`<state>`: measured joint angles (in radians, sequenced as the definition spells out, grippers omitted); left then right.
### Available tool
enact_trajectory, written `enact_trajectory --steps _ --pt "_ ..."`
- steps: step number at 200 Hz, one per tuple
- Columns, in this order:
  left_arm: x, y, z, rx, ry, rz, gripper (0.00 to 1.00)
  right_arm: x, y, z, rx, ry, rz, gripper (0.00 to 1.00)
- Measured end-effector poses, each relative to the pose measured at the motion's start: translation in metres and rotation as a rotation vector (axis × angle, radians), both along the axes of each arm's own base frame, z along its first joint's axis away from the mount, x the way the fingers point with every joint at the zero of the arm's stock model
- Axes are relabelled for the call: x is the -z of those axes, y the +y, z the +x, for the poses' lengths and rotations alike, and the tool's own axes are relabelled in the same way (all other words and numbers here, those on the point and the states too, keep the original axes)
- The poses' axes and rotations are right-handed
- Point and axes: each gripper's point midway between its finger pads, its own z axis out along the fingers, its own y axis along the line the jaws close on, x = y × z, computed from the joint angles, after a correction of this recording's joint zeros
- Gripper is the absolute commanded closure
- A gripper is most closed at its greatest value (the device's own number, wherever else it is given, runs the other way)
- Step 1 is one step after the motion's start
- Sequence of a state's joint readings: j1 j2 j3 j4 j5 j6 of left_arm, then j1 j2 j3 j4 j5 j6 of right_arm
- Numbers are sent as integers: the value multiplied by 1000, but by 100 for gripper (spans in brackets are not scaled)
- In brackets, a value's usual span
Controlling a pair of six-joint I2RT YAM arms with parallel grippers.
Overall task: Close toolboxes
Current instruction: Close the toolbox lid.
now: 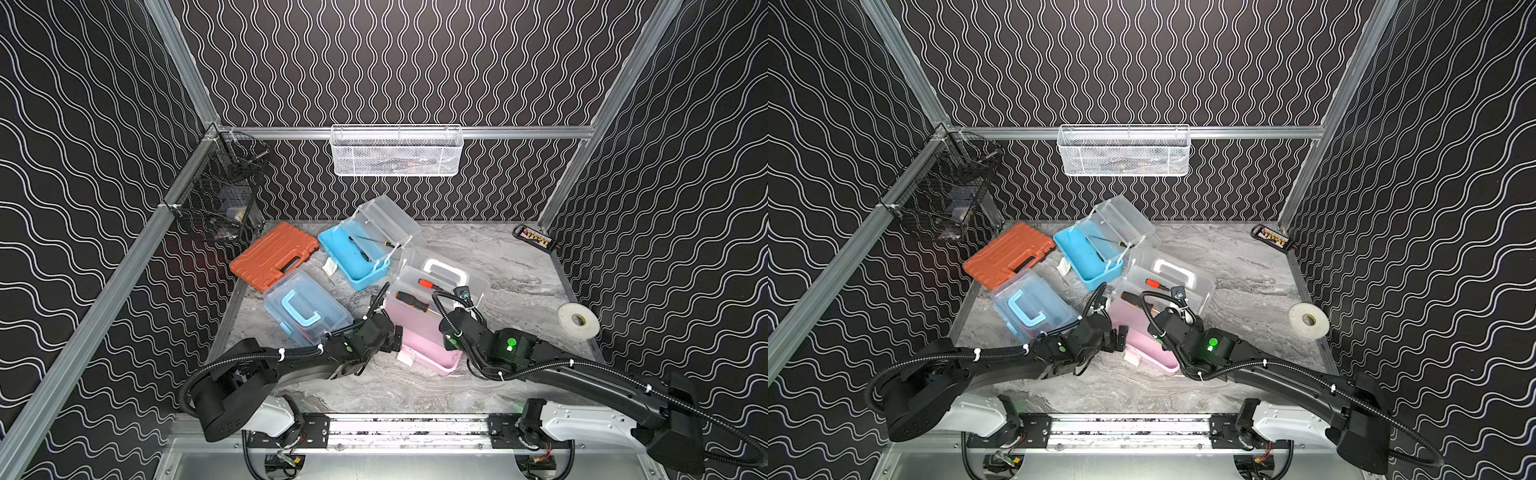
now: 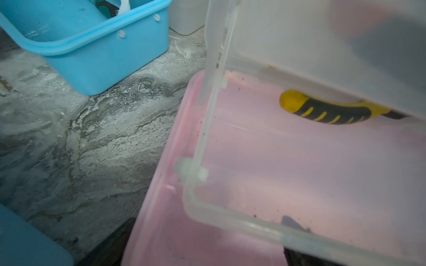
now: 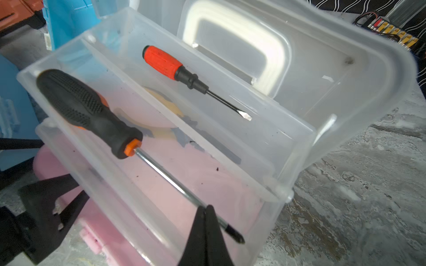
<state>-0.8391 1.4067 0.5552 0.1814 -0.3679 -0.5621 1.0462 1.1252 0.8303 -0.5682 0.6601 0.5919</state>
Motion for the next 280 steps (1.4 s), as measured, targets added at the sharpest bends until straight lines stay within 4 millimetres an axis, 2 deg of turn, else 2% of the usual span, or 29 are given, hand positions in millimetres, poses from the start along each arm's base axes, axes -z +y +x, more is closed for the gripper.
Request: enact_trajectory --steps 59,100,130,173,199,256,280 --pt "-8 7 -8 11 1 11 1 26 7 -8 -11 57 37 97" --pt "-27 13 -12 10 -26 -5 1 45 5 -16 -10 108 21 96" --pt "-41 18 -13 9 -60 -9 1 50 4 -17 -5 117 9 95" --pt "-43 31 -21 -3 -63 5 1 52 5 -18 2 126 15 91" --pt "-41 38 -23 -16 -67 17 1 50 6 -19 -5 131 25 85" --pt "-28 41 -25 -18 -42 49 1 42 21 -33 -91 140 21 61" --pt "-26 41 -25 -19 -40 49 1 35 28 -38 -124 135 21 57"
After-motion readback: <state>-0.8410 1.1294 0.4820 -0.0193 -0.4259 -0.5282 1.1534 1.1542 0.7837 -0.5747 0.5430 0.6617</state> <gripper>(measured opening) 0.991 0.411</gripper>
